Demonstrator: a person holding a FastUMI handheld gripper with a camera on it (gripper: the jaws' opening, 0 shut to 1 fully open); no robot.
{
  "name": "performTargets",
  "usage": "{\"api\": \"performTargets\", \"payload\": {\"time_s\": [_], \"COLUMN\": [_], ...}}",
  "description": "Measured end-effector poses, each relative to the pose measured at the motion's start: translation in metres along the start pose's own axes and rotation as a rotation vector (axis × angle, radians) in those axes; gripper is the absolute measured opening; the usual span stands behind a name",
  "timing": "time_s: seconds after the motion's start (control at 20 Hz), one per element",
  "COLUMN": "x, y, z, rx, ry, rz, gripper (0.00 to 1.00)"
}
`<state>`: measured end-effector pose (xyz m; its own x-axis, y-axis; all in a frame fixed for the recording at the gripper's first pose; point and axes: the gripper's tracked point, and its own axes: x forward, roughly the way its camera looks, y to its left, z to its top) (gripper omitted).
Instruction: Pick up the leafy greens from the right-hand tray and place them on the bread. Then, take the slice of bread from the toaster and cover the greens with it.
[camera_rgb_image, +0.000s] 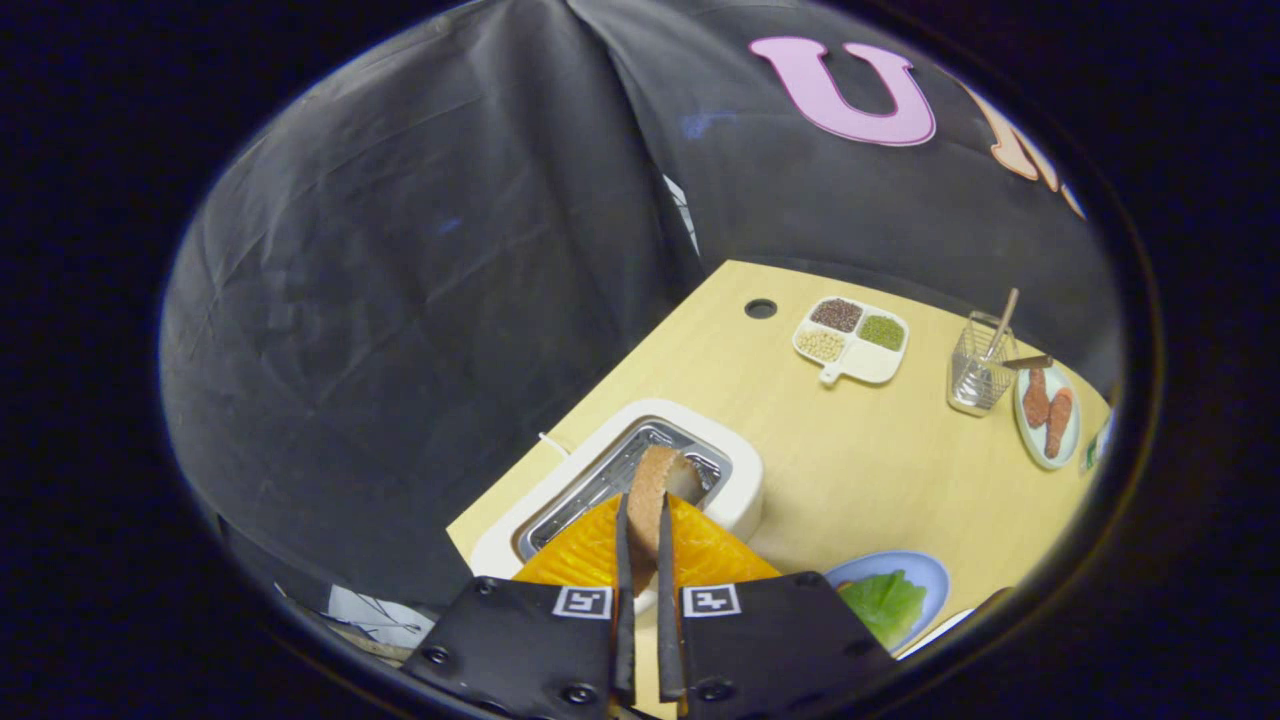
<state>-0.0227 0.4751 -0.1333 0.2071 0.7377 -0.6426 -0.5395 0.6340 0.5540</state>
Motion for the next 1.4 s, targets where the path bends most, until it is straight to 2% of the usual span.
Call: {"api": "performTargets", "payload": {"time_s": [0.8, 1.2, 1.4], "x": [-0.094, -0.105, -0.099], "y": [-0.03, -0.095, -0.117], "z": [0.01, -0.035, -0.063], "rx": [0.105, 0.153, 0.199], "ry": [-0.136, -0.111, -0.086], "rz": [0.07, -0.03, -0.046], "gripper": [0.12, 0.12, 0.12]}}
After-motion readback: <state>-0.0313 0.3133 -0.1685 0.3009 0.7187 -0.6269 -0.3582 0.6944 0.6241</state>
